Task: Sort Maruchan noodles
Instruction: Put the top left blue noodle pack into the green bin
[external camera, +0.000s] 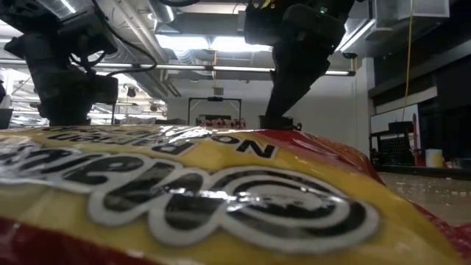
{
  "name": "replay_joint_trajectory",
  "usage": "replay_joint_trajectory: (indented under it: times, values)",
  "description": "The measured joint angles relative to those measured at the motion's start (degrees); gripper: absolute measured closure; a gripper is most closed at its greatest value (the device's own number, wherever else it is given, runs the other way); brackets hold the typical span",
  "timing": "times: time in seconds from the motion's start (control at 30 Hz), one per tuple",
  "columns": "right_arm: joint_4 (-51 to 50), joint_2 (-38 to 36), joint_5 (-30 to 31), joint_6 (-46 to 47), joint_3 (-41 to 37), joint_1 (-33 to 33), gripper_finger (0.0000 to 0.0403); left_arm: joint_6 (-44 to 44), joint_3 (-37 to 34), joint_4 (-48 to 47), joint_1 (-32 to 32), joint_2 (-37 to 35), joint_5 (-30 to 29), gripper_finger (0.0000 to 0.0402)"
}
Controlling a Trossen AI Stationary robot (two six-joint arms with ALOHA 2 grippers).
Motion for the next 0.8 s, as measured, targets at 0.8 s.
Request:
replay_joint_trajectory:
  times: [0.8]
  values:
    - [35.4, -0.8, 5.1, -19.9, 1.2, -1.1, 0.0233, -6.9, 6.5, -1.6, 0.0, 1.6, 3.3, 0.0252]
